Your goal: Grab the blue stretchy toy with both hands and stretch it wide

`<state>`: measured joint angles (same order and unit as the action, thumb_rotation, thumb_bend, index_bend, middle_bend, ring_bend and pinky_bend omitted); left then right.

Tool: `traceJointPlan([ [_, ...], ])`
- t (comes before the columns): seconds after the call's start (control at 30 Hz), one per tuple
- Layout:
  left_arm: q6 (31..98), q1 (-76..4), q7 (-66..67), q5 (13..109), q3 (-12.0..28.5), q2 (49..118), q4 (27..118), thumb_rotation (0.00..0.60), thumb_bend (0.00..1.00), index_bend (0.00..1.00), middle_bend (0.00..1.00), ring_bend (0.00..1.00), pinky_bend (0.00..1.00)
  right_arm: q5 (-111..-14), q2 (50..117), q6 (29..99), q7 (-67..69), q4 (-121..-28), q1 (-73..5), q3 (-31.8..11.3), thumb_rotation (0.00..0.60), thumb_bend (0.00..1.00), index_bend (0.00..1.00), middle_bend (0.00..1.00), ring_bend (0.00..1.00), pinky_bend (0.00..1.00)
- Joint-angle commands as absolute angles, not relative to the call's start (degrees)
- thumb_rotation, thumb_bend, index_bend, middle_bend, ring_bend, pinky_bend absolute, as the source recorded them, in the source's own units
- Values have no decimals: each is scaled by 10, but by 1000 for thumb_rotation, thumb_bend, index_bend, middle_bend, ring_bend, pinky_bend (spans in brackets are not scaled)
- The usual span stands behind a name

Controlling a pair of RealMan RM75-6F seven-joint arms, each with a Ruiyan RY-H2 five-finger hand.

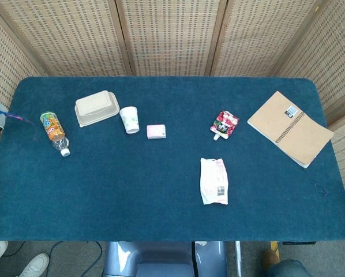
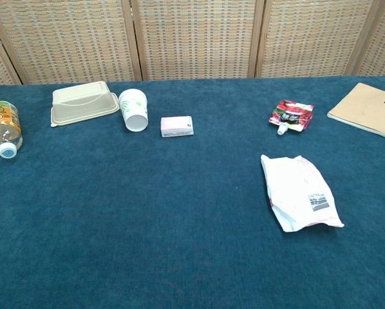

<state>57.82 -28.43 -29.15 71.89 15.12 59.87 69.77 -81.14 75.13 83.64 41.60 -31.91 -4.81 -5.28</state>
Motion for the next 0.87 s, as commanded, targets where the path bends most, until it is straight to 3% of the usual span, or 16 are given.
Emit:
traceJointPlan([
  [0.03,606,-284,-254,751,146,576,790,600,533,806,0,0,0,-868,701,882,372,-463,-102,-57,600,720,835,169,0,0],
  [0.17,606,-290,-190,749,141,570,864,600,532,804,0,0,0,-891,653,849,269,-613,-150,-64,600,720,834,170,0,0],
  [0.3,605,-295,-152,746,137,576,898,600,533,803,0,0,0,-905,635,806,239,-675,-184,-64,600,716,830,171,0,0],
  [0.6,606,-308,18,686,121,603,990,600,555,801,0,0,0,-929,617,719,150,-797,-270,-82,600,715,827,171,0,0],
  [0.87,618,-315,86,652,119,619,1025,600,555,800,0,0,0,-904,620,689,111,-844,-289,-89,600,715,826,172,0,0],
])
